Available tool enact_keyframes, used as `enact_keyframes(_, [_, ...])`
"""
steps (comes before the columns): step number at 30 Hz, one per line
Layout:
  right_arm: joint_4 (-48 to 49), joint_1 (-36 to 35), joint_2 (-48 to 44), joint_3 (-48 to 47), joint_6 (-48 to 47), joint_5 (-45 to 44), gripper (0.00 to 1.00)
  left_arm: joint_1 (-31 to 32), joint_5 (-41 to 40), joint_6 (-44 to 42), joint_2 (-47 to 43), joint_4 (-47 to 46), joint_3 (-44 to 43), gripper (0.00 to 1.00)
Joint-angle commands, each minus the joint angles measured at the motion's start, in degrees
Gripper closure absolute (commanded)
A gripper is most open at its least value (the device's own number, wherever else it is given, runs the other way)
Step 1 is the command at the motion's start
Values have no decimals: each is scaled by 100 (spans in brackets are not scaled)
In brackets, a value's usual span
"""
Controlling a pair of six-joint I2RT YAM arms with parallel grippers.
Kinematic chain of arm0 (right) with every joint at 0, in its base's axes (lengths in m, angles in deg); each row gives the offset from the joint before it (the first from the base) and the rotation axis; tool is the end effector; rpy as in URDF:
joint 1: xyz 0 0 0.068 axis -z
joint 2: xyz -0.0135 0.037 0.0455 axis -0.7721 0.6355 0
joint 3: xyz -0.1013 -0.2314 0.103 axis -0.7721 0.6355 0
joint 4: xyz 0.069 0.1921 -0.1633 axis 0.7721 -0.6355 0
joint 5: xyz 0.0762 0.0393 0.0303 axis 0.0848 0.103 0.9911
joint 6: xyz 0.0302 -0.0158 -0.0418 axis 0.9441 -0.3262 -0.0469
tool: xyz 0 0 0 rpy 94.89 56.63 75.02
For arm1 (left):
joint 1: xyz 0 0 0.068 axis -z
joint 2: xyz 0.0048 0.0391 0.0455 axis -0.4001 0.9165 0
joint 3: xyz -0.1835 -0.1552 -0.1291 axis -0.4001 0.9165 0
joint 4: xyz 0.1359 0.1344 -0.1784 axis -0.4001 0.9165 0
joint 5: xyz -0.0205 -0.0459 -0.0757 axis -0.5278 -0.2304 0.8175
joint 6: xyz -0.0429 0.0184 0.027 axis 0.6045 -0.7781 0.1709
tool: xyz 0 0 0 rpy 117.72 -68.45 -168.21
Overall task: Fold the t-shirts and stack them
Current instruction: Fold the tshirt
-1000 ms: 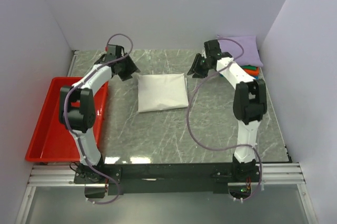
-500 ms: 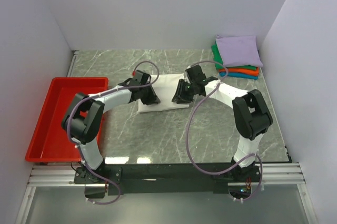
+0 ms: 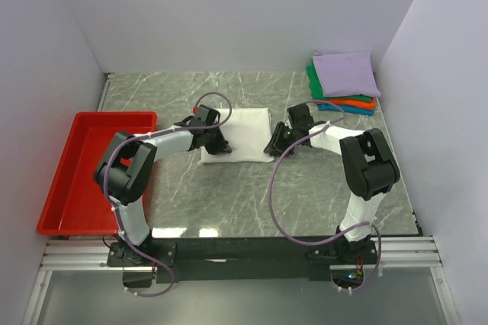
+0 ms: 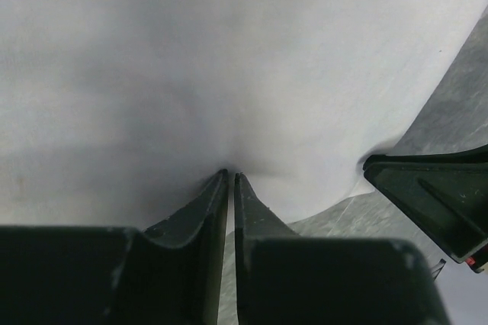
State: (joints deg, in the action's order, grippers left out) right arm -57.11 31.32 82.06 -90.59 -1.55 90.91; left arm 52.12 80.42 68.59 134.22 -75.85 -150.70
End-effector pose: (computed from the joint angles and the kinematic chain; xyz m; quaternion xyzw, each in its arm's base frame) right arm 0.3378 0.1316 0.1464 0.1074 0.9356 0.2944 0.1627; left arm 0.3283 -0.1839 0.1614 -0.1867 0.9265 -0.2590 0.1993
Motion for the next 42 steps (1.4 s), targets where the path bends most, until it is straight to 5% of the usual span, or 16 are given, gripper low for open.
enact_keyframes(1, [-155, 6, -44, 91, -209, -372, 62, 3, -13, -40, -70, -29, 8, 87])
enact_keyframes(12, [-535, 15, -564, -1049, -420, -566, 61, -427, -188, -357, -107, 648, -1169, 87])
enact_keyframes(27, [-393, 252, 2651, -4398, 186, 647, 62, -1394, 31, -788, 1861, 1000, -3155, 96])
enact_keyframes(33, [-26, 683, 3277, -4560, 625, 1191, 62, -1640, 268, -639, 2258, 798, -3219, 97])
enact_keyframes(42, [90, 1008, 2866, -4234, 653, 1587, 62, -1667, 515, -594, 2075, 534, -3139, 98])
